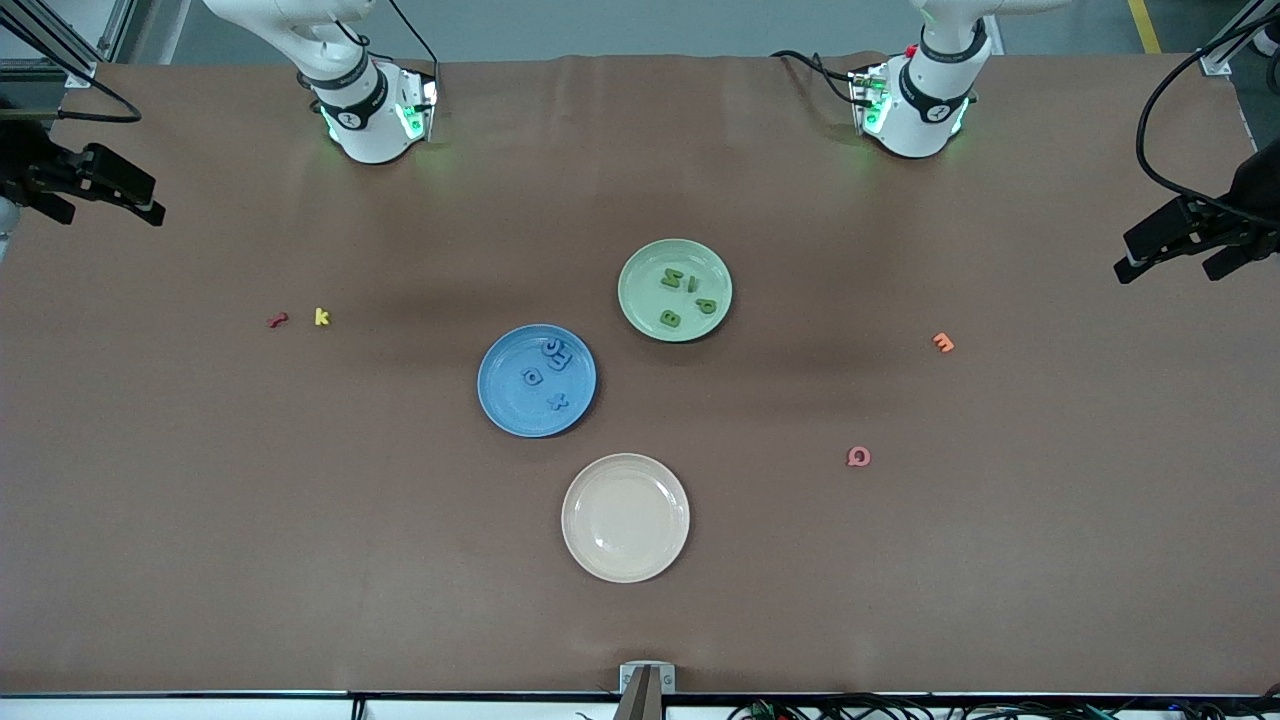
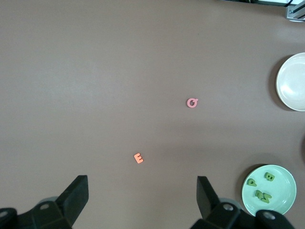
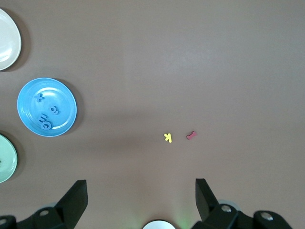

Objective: Sort letters by color into matching plates

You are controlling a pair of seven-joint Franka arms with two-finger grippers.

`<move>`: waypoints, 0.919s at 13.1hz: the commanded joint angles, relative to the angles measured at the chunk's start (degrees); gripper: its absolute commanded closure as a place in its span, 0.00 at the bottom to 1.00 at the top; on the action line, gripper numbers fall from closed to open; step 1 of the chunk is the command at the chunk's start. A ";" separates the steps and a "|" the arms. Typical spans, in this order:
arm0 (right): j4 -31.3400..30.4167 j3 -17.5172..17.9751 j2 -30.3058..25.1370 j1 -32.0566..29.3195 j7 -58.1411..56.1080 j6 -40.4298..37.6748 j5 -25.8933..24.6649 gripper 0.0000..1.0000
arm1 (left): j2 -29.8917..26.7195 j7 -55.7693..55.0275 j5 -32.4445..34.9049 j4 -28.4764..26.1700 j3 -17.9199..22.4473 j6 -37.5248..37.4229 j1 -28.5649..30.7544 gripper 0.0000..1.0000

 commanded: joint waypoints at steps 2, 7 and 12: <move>-1.23 -0.01 -1.34 0.03 0.32 0.34 -0.05 0.00 | -0.27 0.04 -0.54 0.36 -0.73 -0.45 0.65 0.00; -0.79 -0.01 -1.17 0.03 0.49 -0.01 -0.05 0.00 | -0.36 0.04 -0.45 0.44 -0.91 -0.18 0.48 0.00; -0.61 -0.01 -1.17 -0.05 0.49 -0.10 -0.05 0.00 | -0.18 -0.14 3.77 1.58 -4.07 -0.01 0.47 0.00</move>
